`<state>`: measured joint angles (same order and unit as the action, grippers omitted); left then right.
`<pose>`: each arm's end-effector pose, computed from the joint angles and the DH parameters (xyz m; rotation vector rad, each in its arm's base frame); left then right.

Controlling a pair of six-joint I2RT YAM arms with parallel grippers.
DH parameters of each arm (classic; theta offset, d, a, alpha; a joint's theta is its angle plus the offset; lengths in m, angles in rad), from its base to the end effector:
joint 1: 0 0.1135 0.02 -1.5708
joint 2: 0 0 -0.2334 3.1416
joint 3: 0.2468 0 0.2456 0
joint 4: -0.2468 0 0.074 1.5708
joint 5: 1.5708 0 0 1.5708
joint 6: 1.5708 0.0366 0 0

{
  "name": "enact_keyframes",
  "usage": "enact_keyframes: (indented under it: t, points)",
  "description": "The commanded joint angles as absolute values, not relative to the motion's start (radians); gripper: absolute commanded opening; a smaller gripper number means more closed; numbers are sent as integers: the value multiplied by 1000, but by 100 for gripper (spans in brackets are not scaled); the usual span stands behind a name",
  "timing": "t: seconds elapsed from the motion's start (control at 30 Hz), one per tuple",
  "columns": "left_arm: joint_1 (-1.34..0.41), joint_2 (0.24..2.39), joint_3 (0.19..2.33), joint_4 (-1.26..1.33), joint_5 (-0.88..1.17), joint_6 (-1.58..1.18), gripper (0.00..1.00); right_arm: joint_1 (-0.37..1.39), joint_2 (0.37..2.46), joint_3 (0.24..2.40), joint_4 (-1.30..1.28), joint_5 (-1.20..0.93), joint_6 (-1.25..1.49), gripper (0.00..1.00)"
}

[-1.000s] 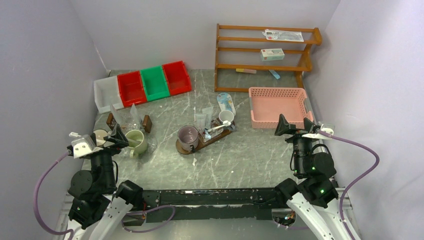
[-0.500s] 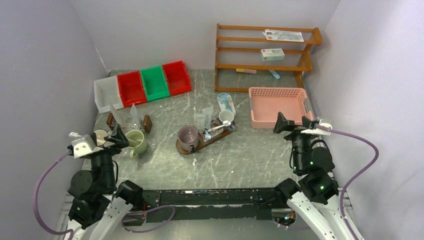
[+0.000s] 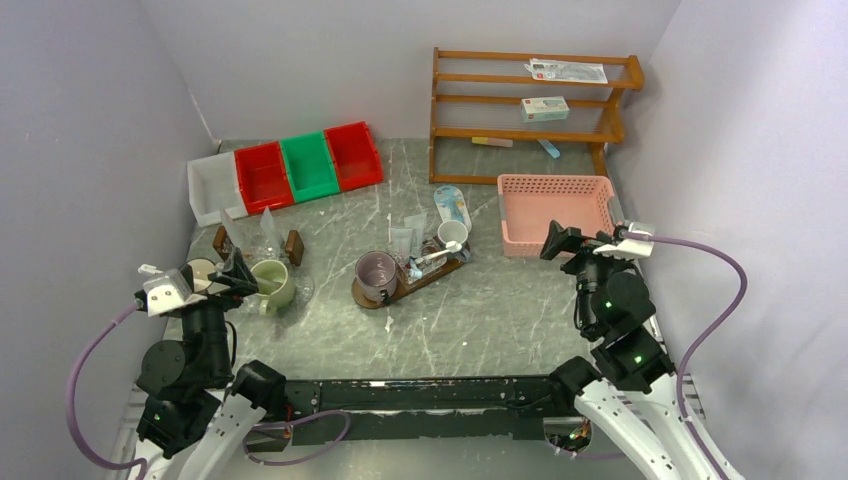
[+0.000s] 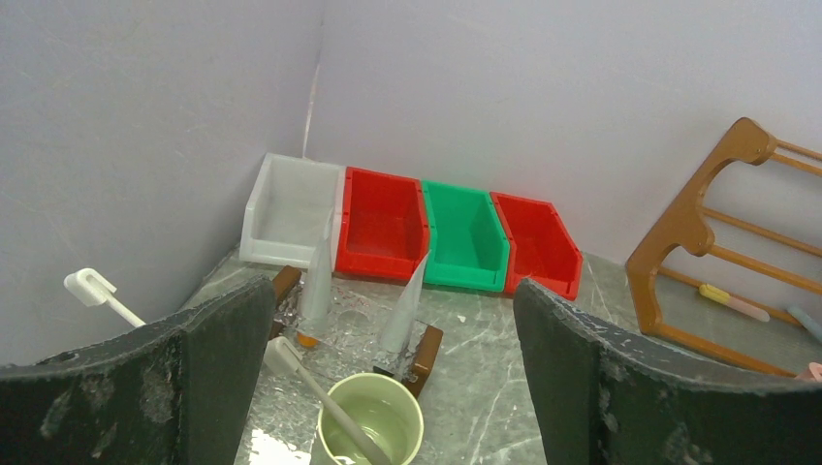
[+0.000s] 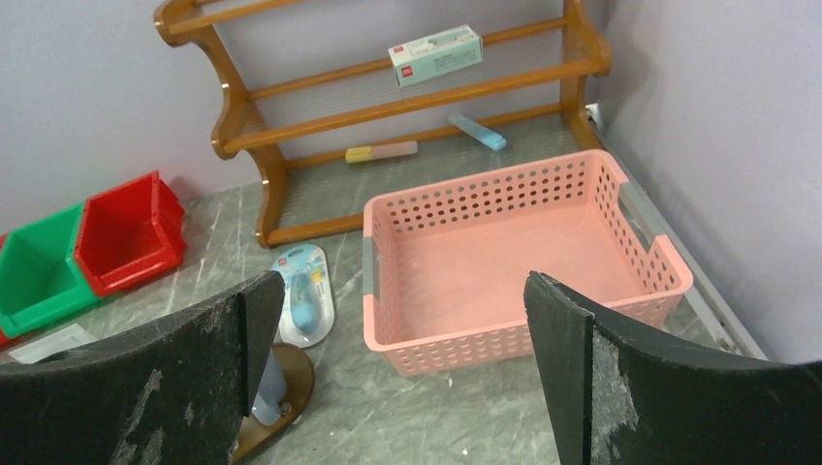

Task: Prepare toiletry sets of a toothbrush and toothpaste on the tray
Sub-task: Reset both arms

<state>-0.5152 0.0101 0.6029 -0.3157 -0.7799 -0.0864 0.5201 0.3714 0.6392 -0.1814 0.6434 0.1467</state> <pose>0.0534 -0.0007 0.3260 -0.3852 1.3200 0.0003 0.1144 0.0402 0.3280 0.2421 1.4824 0.0592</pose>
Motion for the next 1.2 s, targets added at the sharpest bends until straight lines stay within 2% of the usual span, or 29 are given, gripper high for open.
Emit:
enact_keyframes:
  t: [0.0,0.4,1.17]
  points:
    - [-520,2,608,-307,-764,-85,97,516,390,667,-229,656,184,100]
    - [-520,3,606,-304,-759,-81,97,516,370,647,-235,570,165,100]
    - [-520,3,615,-316,-765,-91,97,517,377,641,-222,592,197,100]
